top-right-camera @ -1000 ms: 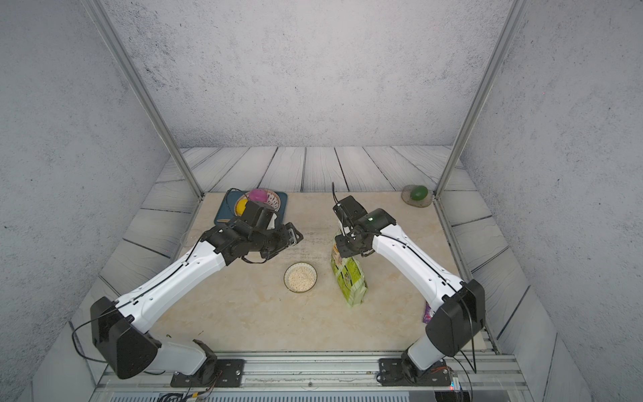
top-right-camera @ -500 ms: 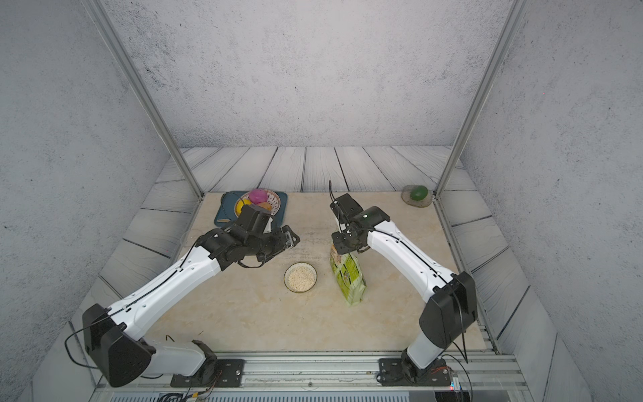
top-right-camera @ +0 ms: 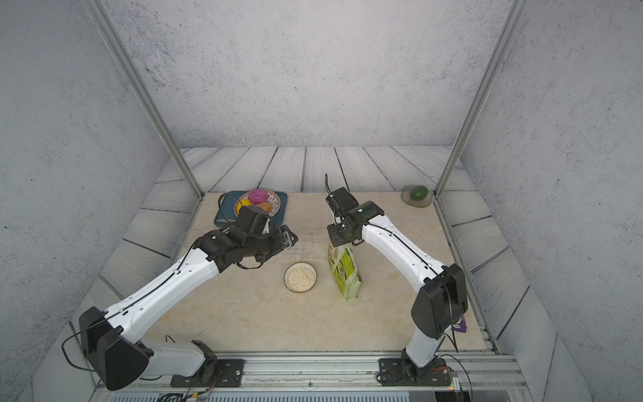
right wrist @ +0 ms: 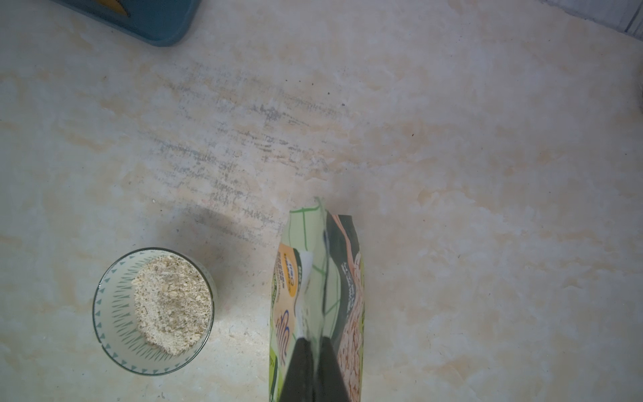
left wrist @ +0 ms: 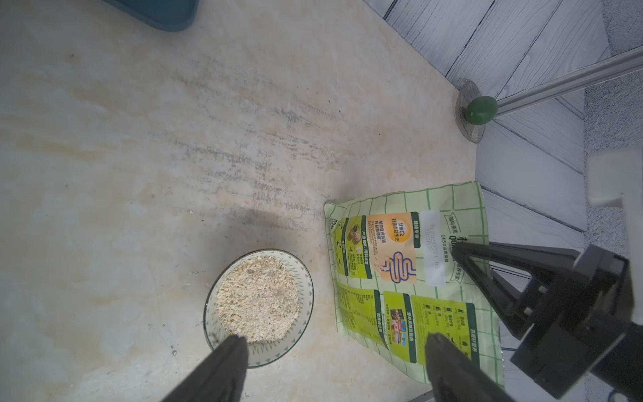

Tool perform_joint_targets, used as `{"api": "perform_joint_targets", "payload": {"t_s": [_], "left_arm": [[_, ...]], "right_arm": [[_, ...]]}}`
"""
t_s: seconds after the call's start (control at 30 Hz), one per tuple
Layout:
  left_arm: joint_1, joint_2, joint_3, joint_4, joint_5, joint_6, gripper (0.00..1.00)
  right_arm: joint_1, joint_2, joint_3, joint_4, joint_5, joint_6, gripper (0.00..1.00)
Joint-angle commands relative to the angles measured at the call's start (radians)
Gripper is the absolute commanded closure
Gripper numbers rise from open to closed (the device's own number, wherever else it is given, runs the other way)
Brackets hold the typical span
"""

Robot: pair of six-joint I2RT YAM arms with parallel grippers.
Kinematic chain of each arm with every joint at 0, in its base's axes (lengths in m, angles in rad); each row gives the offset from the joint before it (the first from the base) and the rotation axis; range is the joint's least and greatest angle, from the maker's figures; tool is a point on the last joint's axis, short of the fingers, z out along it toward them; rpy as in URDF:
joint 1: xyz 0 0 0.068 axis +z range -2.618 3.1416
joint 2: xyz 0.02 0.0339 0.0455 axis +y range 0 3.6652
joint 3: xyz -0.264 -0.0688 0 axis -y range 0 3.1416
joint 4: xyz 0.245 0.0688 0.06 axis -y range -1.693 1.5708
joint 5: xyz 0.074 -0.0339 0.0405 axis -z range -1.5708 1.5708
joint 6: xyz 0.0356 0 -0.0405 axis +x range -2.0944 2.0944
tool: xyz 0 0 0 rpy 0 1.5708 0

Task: Pour the oats into the breakfast bowl
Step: Close the oats bag at the center of the board.

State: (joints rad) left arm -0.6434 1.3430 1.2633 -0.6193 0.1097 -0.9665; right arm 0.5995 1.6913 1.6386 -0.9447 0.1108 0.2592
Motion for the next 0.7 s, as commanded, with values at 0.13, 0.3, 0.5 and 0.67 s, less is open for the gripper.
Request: {"api": "perform_joint_targets", "payload": {"t_s": [0.13,0.3,0.5,0.67], "left_arm": [[0.004,-0.043,-0.001,-0.016,-0.029,0.013,0.13],[0.005,-0.053,-0.006,-0.017,-0.046,0.011,0.13],[0.007,-0.068,-0.007,-0.022,-0.066,0.012,0.13],[0.008,-0.084,-0.012,-0.025,-0.095,0.027,0.11]], "right_arm": [[-0.014,0.043,0.059,0.021,0.005,-0.003,0.64],[-0.014,0.12,0.115,0.006,0.004,-0.034,0.89],[-0.014,0.078,0.134,0.015,-0.018,-0.032,1.0],[-0.014,0.035,0.161,-0.052,-0.044,-0.003,0.86]]}}
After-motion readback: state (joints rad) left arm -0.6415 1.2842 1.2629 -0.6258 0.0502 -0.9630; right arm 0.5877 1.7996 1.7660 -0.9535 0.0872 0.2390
